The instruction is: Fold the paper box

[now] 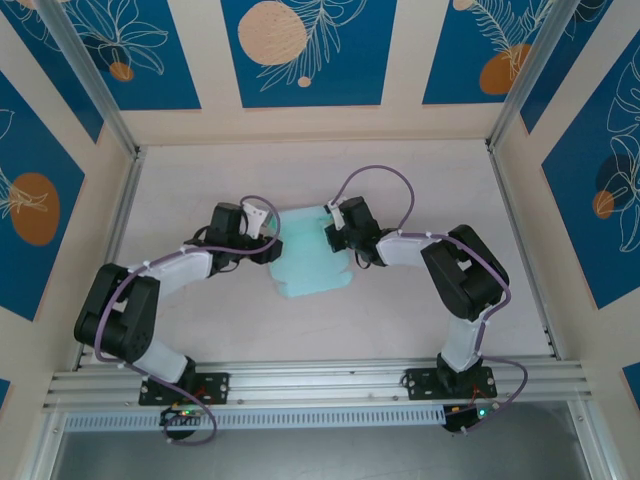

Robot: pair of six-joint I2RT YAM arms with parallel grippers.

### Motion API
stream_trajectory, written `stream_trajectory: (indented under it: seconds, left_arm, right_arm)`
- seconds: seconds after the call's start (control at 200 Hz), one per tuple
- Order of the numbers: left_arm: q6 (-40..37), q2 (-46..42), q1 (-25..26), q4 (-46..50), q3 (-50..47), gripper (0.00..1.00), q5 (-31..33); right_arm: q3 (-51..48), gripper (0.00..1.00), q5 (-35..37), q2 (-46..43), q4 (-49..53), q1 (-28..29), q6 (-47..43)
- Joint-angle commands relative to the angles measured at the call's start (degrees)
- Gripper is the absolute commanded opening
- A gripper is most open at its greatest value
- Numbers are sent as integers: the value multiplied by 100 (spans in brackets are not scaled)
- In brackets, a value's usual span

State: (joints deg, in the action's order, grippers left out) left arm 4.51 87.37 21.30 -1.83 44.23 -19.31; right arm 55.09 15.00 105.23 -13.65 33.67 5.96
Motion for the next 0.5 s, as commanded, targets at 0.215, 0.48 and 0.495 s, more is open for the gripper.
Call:
stream_trajectory:
  seconds: [0.215,0.48,0.495]
  left_arm:
    - [-843,-85,87,1069,532,54,-8]
    - [-453,-427,86,876,515,51,-312]
    - [-410,-516,85,860,484,51,-325]
  right_arm:
    - [125,14,-153,68,21,113,50]
    - [93,14,-90,42,33,113,37]
    - [90,14,-88,47,32,113,38]
